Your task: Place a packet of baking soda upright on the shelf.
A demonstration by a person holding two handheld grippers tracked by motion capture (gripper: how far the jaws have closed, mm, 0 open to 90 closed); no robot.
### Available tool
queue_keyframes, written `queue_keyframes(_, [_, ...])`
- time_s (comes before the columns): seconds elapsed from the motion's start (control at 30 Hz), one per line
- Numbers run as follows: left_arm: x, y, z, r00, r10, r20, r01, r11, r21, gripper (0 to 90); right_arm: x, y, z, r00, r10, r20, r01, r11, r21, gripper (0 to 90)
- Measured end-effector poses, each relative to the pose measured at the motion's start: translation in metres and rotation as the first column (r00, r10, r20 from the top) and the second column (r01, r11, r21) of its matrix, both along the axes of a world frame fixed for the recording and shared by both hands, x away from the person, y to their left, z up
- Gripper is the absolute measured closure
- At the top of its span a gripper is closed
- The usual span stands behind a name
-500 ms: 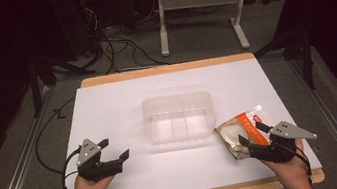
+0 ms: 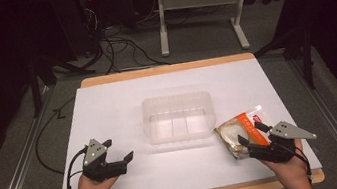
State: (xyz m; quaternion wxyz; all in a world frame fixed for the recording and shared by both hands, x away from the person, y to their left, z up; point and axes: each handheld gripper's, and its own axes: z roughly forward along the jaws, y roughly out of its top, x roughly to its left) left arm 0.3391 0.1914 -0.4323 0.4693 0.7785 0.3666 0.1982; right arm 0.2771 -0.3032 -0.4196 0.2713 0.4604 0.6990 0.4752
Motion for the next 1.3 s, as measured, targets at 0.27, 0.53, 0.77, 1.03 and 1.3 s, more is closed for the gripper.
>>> queue_keyframes(0.27, [0.000,-0.003,-0.001,0.9998,-0.020,-0.005,0.020,0.9998,0.005,12.6,0.000,-0.002,0.000,1.0000,0.005,0.004,-0.005,1.000,0.011,22.4])
queue_keyframes(0.53, [0.000,-0.003,-0.001,0.9997,-0.020,-0.011,0.020,0.9997,0.012,13.6,0.003,-0.007,0.000,0.9997,-0.024,-0.012,0.023,1.000,-0.009,24.0])
queue_keyframes(0.77, [0.001,-0.003,0.000,0.9996,-0.015,-0.023,0.015,0.9998,0.009,15.7,0.009,-0.022,-0.004,0.9955,-0.093,-0.017,0.093,0.995,-0.041,24.7])
queue_keyframes(1.03, [0.001,-0.007,-0.001,0.9996,-0.022,-0.020,0.022,0.9997,0.012,16.0,0.023,-0.047,-0.015,0.9828,-0.162,-0.089,0.158,0.986,-0.051,27.9])
queue_keyframes(1.3, [0.002,-0.011,-0.002,0.9995,-0.027,-0.016,0.028,0.9994,0.020,17.4,0.026,-0.082,-0.027,0.9391,-0.291,-0.183,0.287,0.957,-0.047,31.3])
